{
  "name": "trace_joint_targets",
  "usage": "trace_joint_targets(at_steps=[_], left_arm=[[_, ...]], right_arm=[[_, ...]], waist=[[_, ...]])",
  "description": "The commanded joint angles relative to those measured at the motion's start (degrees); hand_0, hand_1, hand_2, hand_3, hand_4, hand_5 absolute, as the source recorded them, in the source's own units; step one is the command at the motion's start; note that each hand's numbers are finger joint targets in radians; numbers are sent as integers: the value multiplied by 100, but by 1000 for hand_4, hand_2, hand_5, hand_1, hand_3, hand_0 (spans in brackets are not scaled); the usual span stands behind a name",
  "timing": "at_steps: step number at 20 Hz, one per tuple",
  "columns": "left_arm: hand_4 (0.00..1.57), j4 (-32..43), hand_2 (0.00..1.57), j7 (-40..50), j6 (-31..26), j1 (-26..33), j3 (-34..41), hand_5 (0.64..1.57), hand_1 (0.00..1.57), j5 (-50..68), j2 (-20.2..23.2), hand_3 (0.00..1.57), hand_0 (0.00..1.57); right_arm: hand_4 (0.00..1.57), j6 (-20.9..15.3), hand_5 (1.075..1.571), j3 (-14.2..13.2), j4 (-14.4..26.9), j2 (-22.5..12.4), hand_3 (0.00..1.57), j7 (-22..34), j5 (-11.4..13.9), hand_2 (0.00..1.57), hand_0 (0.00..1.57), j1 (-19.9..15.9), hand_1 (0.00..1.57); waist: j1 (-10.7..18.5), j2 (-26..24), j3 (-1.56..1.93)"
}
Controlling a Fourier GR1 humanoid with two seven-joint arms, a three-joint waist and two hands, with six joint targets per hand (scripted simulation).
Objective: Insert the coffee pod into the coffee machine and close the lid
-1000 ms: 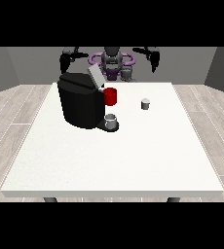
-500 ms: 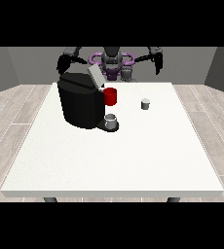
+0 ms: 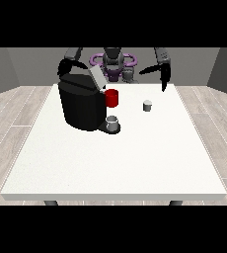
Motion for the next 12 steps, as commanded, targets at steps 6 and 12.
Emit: trace_joint_targets(at_steps=[6,12], left_arm=[[0,1570,0,-231,-102,-963,375,1571,0,-229,465,0,0],[0,2163,0,-349,167,-1247,101,1571,0,-724,323,0,0]], right_arm=[[352,-162,1571,31,39,45,0,172,78,0,0,-590,0],[371,-91,1571,-194,502,-170,0,288,46,0,0,-804,0]], waist=[[-174,599,-1],[-101,600,1]])
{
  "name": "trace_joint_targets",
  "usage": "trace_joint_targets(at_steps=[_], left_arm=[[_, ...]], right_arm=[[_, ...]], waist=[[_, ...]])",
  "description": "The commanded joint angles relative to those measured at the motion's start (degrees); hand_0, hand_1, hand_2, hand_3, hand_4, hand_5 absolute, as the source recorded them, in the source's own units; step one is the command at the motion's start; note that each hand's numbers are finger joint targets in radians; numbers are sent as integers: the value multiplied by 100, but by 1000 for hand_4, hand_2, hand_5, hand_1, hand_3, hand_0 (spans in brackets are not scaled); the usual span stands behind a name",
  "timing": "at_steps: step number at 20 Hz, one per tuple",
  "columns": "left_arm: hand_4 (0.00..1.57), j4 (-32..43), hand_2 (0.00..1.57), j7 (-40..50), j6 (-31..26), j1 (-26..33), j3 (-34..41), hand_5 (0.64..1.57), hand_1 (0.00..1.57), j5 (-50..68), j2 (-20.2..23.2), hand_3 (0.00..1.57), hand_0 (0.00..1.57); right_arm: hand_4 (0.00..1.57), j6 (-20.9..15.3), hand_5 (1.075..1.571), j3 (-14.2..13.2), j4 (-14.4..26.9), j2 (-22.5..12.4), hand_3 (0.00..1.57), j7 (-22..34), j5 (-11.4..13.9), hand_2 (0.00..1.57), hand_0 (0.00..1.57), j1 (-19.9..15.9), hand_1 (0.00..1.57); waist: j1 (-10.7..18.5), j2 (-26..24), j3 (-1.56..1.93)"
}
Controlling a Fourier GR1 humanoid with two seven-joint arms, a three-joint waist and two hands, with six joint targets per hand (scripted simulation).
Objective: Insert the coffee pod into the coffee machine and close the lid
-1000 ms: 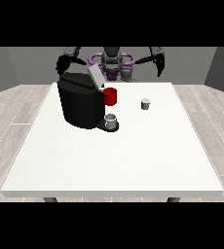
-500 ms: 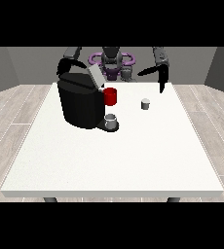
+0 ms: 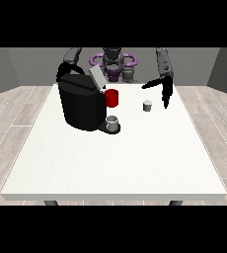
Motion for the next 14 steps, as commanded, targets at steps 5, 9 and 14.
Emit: trace_joint_targets(at_steps=[5,9,14], left_arm=[[0,584,198,177,160,-295,-444,1571,0,-644,-213,0,0],[0,1169,529,-81,422,-531,-374,1571,223,-923,-117,222,223],[0,1280,820,51,368,-429,-549,1571,758,-1194,-64,513,758]], right_arm=[[422,35,1571,-224,678,-149,0,-85,-6,0,0,-135,0],[412,-136,1571,-24,407,-114,0,354,219,0,0,-189,0],[386,-50,1571,-369,810,-81,0,-101,-125,0,0,-202,0]], waist=[[106,-142,3],[-38,-127,1],[153,-214,4]])
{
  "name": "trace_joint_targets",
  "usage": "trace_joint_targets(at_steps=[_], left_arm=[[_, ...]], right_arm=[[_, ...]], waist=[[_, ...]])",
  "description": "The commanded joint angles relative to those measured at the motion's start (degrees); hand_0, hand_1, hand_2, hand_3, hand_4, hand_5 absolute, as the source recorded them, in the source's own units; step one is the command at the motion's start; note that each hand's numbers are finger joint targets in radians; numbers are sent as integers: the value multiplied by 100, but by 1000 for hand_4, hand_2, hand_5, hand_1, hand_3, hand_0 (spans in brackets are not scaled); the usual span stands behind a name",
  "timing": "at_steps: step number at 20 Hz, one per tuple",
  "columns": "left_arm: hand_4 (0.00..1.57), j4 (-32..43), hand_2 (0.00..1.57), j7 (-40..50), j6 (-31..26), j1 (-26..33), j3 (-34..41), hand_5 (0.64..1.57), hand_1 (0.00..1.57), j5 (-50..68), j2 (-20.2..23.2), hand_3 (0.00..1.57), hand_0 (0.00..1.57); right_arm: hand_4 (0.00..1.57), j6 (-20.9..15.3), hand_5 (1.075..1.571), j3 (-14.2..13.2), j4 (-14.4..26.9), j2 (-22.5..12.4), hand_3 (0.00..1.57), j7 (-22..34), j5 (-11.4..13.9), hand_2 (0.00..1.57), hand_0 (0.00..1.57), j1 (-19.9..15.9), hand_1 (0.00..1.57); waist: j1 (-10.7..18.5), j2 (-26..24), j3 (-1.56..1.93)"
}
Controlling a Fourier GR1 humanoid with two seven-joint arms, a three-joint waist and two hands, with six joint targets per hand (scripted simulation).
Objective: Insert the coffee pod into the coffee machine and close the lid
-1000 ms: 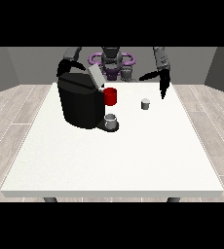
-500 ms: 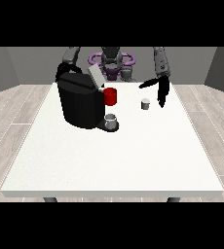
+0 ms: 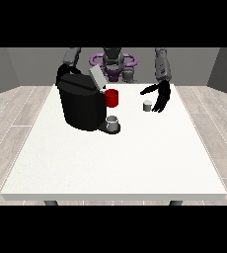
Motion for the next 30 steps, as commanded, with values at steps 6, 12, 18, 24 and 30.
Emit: trace_joint_targets(at_steps=[6,12,18,24,30], left_arm=[[0,688,698,-364,306,-244,-238,1571,568,-761,316,414,568],[0,752,831,-279,492,-429,-450,1571,695,-1147,73,592,695],[389,1202,972,-930,1490,-551,-164,1571,824,-1314,49,737,824],[309,1434,1011,-587,1661,-814,-403,1571,899,-1814,133,776,899],[507,1527,1399,-1215,1449,-876,-240,1571,1266,-1736,294,1363,1266]], right_arm=[[476,-33,1571,233,-127,219,0,19,45,0,0,24,0],[524,-92,1571,39,227,170,0,-41,-2,0,0,-56,0],[514,-112,1571,188,-6,243,0,-164,-37,0,0,-93,0],[429,-75,1571,13,-26,104,0,58,-133,0,0,-484,0],[429,-18,1571,114,52,238,0,-342,-179,0,0,-20,0]], waist=[[-184,160,-1],[-12,-73,1],[-213,369,-2],[-287,486,-1],[-267,392,-1]])
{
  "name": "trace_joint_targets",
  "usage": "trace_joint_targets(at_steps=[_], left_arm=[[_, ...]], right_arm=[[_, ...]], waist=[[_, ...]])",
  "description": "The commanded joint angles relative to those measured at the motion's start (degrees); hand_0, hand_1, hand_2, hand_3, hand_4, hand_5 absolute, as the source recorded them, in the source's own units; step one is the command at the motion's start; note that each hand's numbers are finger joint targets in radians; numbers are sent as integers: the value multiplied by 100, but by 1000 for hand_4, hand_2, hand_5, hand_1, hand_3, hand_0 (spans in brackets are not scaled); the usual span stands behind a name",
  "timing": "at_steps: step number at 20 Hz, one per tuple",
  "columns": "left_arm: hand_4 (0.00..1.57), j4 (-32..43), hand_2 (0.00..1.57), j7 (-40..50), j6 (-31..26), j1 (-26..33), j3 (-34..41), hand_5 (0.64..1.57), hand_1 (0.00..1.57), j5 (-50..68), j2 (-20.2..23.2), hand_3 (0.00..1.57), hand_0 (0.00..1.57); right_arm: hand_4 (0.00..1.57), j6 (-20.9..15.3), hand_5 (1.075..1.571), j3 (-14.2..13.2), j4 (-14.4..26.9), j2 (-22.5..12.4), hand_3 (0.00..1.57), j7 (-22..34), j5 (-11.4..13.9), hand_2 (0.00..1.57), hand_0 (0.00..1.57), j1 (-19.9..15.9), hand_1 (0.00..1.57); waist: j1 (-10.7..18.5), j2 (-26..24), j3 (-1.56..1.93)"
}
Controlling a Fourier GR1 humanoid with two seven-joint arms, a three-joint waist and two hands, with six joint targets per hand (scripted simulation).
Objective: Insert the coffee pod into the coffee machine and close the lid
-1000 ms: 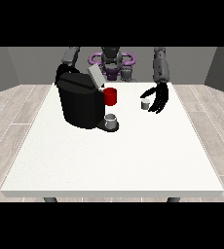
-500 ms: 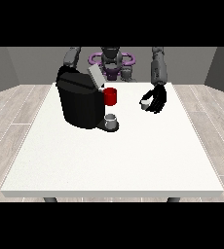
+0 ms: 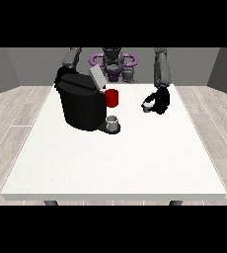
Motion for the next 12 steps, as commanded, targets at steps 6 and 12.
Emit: trace_joint_targets(at_steps=[6,12], left_arm=[[595,-443,1423,-119,-896,-529,-195,1571,1400,33,-178,1364,1400],[529,-769,1321,250,-1260,-862,-284,1571,1258,-16,-318,1297,1258]], right_arm=[[490,-20,1571,-91,690,37,0,-215,16,0,0,94,0],[456,-19,1571,-123,996,26,0,-342,42,0,0,150,0]], waist=[[258,-475,-3],[322,-831,-2]])
